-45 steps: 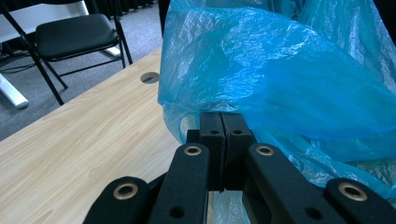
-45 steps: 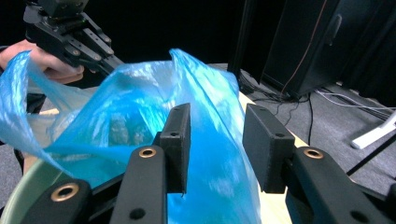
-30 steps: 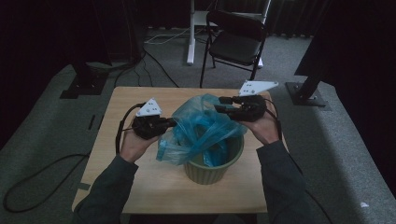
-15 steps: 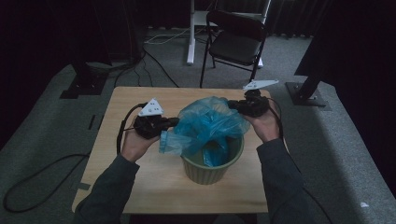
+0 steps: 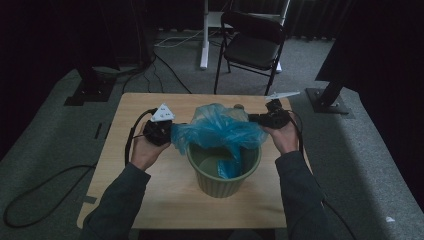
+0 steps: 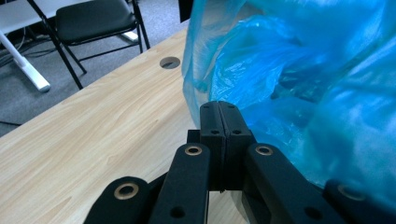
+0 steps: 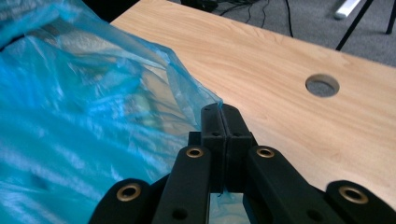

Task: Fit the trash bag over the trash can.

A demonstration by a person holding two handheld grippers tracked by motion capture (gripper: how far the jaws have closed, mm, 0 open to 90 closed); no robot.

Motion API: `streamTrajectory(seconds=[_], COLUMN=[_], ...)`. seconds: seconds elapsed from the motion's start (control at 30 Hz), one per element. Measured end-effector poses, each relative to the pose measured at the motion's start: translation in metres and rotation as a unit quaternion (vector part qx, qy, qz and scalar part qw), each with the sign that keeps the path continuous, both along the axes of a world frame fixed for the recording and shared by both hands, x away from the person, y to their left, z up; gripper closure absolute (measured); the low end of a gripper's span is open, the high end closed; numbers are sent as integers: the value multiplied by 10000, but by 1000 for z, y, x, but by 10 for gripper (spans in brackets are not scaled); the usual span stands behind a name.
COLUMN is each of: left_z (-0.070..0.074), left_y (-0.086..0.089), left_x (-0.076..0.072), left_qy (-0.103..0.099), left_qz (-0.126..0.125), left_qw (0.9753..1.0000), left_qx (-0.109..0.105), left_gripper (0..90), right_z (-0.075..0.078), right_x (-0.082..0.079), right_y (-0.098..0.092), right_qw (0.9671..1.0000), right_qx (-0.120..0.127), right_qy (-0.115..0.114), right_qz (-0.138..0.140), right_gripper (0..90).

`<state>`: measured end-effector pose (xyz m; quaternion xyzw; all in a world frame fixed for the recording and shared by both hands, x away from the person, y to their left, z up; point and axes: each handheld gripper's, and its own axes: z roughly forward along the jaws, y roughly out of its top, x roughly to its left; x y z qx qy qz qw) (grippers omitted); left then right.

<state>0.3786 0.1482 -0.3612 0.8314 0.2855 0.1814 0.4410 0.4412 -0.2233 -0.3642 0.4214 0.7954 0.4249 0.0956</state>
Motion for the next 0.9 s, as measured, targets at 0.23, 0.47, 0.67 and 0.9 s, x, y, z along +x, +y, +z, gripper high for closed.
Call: streamTrajectory(seconds=[0.23, 0.47, 0.67, 0.9], left_z=[-7, -17, -21, -24], left_y=[4, 7, 13, 23], left_x=[5, 12, 15, 18], left_qy=[93, 229, 283, 343], left_qz=[93, 204, 323, 514], left_qw=[9999, 9995, 9991, 9980], left_qx=[3, 0, -34, -115], left_gripper=[893, 894, 894, 894], right_z=[-17, -35, -40, -45], right_x=[-4, -10, -15, -20], right_y=[-8, -26, -37, -45], right_qw=[9998, 9986, 9983, 9976], right_qx=[24, 176, 175, 148], right_qy=[167, 407, 427, 519], right_qz=[-103, -294, -368, -430], right_gripper=[898, 898, 899, 899])
